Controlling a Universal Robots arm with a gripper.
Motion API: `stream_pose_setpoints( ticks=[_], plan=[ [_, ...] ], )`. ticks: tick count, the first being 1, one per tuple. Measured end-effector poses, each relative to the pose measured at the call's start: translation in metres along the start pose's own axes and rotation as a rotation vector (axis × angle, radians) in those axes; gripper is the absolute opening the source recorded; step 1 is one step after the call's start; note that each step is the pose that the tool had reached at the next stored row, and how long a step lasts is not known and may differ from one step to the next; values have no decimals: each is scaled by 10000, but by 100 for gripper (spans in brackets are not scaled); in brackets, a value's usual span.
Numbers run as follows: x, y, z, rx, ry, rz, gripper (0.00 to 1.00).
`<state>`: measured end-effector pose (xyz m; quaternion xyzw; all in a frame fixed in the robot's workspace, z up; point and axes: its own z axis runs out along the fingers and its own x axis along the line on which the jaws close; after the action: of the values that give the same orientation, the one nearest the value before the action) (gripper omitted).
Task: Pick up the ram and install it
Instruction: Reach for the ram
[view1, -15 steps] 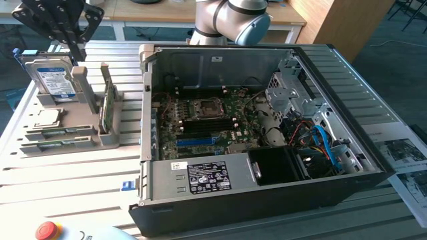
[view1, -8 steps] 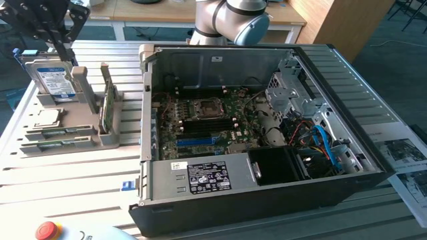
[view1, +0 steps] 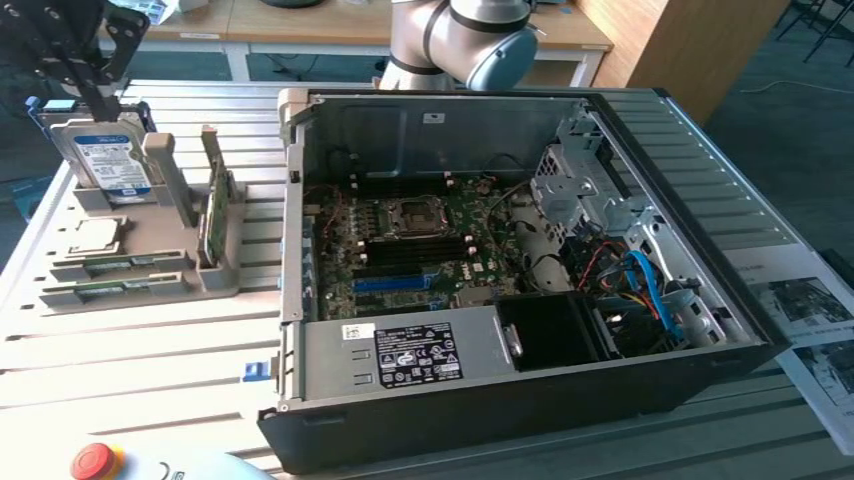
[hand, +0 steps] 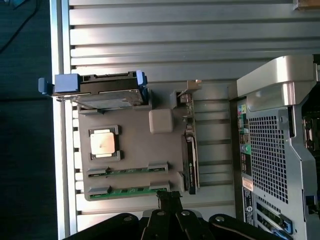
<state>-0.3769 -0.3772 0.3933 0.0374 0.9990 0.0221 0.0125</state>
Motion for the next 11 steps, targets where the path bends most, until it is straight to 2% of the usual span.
stream_pose_setpoints(
  ticks=[11],
  plan=[
    [312,-10,-7,0,-1,1,10]
  ],
)
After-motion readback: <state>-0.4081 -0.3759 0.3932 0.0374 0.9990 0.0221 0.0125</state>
